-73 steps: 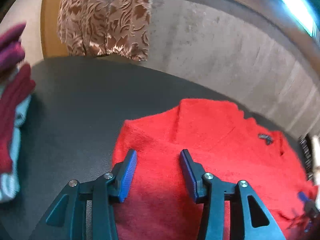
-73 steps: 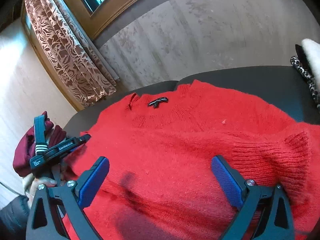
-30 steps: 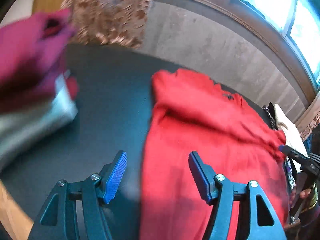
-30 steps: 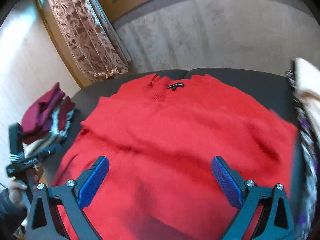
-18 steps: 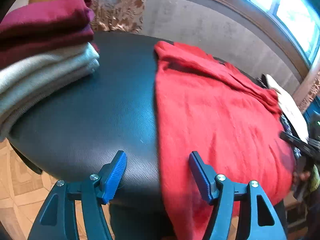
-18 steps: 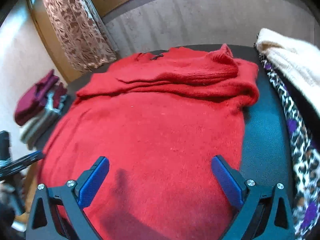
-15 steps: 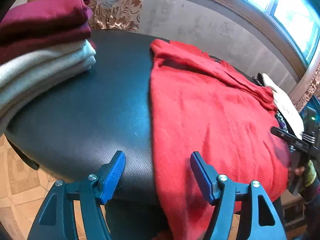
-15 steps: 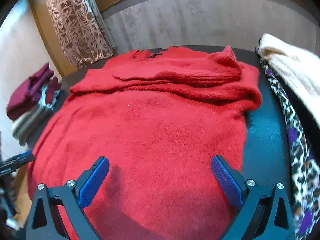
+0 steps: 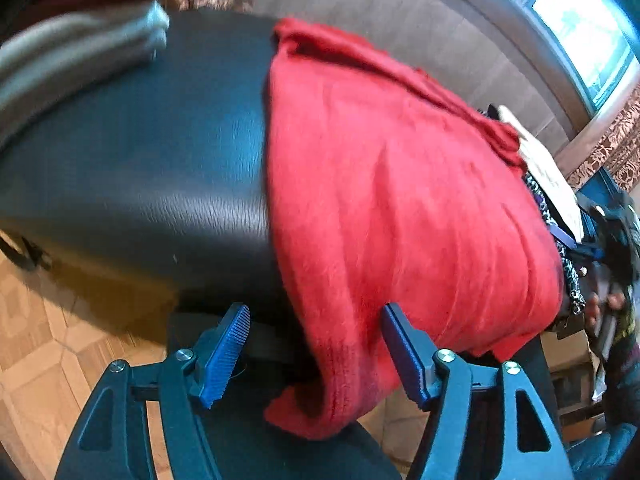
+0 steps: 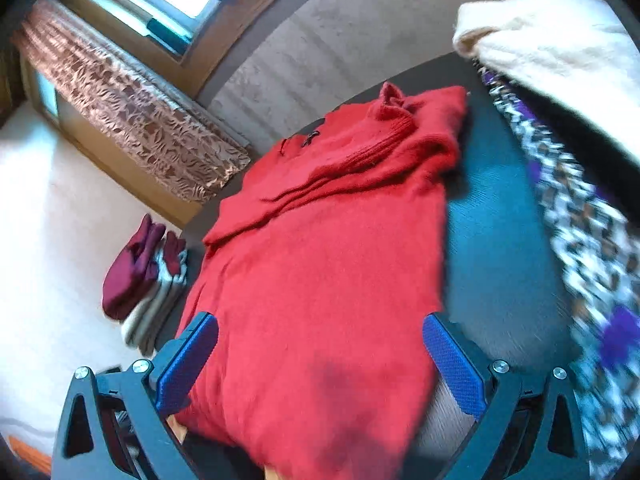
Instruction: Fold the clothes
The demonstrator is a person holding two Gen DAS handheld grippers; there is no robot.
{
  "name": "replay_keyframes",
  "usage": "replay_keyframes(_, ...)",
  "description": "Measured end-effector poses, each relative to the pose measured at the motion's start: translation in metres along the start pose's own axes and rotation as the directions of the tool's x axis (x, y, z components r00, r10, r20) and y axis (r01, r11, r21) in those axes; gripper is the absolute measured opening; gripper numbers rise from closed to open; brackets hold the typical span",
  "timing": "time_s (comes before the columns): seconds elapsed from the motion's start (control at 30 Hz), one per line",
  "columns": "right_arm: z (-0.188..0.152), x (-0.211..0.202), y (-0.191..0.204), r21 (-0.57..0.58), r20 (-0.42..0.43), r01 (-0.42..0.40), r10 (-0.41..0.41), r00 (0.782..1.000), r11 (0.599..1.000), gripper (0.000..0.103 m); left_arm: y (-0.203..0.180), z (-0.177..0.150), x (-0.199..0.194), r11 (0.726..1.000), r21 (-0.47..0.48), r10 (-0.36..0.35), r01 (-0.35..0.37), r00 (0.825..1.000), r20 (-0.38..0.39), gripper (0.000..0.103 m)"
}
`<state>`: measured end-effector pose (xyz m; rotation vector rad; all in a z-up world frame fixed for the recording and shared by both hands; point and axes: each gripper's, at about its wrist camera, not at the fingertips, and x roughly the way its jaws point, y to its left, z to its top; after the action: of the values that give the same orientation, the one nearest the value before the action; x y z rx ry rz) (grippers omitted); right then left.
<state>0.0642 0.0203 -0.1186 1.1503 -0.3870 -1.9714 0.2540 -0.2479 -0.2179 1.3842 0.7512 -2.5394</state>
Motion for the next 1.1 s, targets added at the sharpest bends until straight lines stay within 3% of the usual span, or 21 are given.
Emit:
replay_keyframes(0.17, -0.028, -0.038, -0.012, 0.029, -0.037, 0.044, -0.043, 0.998, 0.999, 0.103, 0.002, 0.003, 0.011, 0.999, -0.027, -0.02, 0.02, 1.0, -0.024, 0.072)
replay_keyframes(0.33, -0.053, -0.042, -0.015, 0.038, -0.093, -0.058, 0.061, 0.994, 0.998, 0.103, 0.004, 0.003, 0.012, 0.998, -0.039, -0.051, 0.05, 0.998, -0.034, 0.07)
replay_keyframes(0.4, -0.056, -0.033, -0.011, 0.062, -0.114, -0.15, 0.156, 0.981, 0.987, 0.103, 0.006, 0.004, 0.015, 0.994, -0.07, -0.085, 0.081, 0.995, -0.059, 0.066)
replay_keyframes(0.47, -0.059, -0.022, -0.004, 0.045, -0.146, -0.185, 0.19, 0.971, 0.982, 0.103, 0.006, 0.004, 0.019, 0.991, -0.088, -0.105, 0.098, 0.991, -0.081, 0.066)
replay_keyframes(0.63, -0.062, -0.019, -0.008, 0.08, -0.059, -0.244, 0.249, 0.967, 0.966, 0.103, 0.007, 0.002, 0.027, 0.983, -0.119, -0.154, 0.139, 0.98, -0.125, 0.062)
replay_keyframes(0.73, -0.074, -0.021, 0.003, -0.024, -0.053, -0.217, 0.216, 0.975, 0.976, 0.103, 0.002, 0.0, 0.028, 0.982, -0.097, -0.174, 0.161, 0.975, -0.142, 0.047)
replay_keyframes(0.83, -0.084, -0.022, 0.016, -0.111, -0.1, -0.171, 0.16, 0.982, 0.979, 0.103, -0.009, -0.002, 0.027, 0.989, -0.029, -0.151, 0.148, 0.976, -0.159, 0.03)
replay_keyframes(0.9, -0.084, -0.025, 0.013, -0.076, -0.123, -0.161, 0.151, 0.981, 0.984, 0.102, -0.015, -0.003, 0.027, 0.99, 0.008, -0.136, 0.139, 0.977, -0.165, 0.027)
replay_keyframes(0.97, -0.087, -0.026, 0.012, -0.058, -0.147, -0.15, 0.14, 0.979, 0.987, 0.098, -0.018, -0.002, 0.028, 0.991, 0.036, -0.123, 0.13, 0.98, -0.154, 0.027)
replay_keyframes(1.1, -0.093, -0.023, 0.005, -0.039, -0.178, -0.1, 0.092, 0.98, 0.994, 0.072, -0.021, 0.002, 0.031, 0.992, 0.036, -0.117, 0.124, 0.982, -0.152, 0.033)
